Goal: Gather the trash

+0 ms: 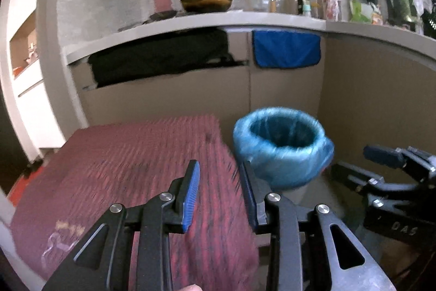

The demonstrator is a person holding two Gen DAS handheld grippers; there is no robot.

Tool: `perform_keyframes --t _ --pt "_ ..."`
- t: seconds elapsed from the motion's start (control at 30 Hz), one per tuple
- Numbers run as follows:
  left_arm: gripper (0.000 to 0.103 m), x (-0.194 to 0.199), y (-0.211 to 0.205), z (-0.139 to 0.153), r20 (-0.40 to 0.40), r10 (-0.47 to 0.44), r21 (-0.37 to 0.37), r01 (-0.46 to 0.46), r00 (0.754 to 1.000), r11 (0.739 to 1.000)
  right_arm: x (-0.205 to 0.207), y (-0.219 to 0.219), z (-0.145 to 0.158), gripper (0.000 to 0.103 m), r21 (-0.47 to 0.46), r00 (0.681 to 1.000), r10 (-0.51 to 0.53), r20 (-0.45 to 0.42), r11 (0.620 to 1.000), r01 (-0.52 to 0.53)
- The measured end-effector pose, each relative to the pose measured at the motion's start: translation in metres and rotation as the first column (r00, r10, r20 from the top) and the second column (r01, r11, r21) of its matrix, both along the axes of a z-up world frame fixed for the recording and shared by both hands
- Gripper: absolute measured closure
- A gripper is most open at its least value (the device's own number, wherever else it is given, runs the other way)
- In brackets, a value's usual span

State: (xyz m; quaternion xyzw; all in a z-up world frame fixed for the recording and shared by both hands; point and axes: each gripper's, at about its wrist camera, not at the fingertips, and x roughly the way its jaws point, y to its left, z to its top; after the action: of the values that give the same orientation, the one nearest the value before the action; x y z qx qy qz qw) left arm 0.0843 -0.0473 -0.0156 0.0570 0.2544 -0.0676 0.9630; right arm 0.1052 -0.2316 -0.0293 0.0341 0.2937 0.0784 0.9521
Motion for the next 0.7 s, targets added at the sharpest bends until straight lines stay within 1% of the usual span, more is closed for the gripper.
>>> perform_keyframes --t 0.07,0.13,0.17,0.23,0.37,0.43,0.57,0.7 --pt "0.071 -0.017 0.006 -0.004 -0.019 0.009 0.026 -0.008 1.0 1.0 -0.022 0.013 0.001 0.035 -0.029 0.999 0.01 0.03 1.0 -0.009" --pt "0.071 -0.036 0.013 -0.007 -0.017 0.015 0.047 -0.014 1.0 0.999 -0.037 0.022 0.001 0.035 -0.044 0.999 0.019 0.05 0.999 -0.017" --pt "0.071 -0.043 0.017 -0.007 -0.014 0.021 0.044 -0.021 1.0 0.999 -0.045 0.027 0.002 0.035 -0.053 0.998 0.023 0.063 0.998 -0.02" --pt "0.071 -0.057 0.027 -0.004 0.009 0.025 0.012 -0.025 1.0 1.0 -0.059 0.038 0.002 0.035 -0.075 0.996 0.026 0.084 0.997 -0.019" --pt "0.071 -0.072 0.037 0.004 0.07 0.07 -0.009 -0.07 0.995 0.998 -0.077 0.051 0.0 0.035 -0.079 0.995 0.037 0.094 0.996 -0.03" --pt "0.071 -0.077 0.04 0.003 0.067 0.079 -0.011 -0.078 0.995 0.997 -0.084 0.055 -0.003 0.035 -0.085 0.995 0.032 0.098 0.996 -0.023" --pt "0.071 -0.081 0.041 0.0 0.028 0.079 -0.009 -0.079 0.996 0.997 -0.09 0.057 -0.005 0.035 -0.087 0.995 0.008 0.097 0.996 0.001" --pt "0.071 -0.087 0.039 0.001 0.038 0.094 0.0 -0.094 0.995 0.996 -0.096 0.055 -0.002 0.035 -0.085 0.993 -0.01 0.113 0.996 0.019"
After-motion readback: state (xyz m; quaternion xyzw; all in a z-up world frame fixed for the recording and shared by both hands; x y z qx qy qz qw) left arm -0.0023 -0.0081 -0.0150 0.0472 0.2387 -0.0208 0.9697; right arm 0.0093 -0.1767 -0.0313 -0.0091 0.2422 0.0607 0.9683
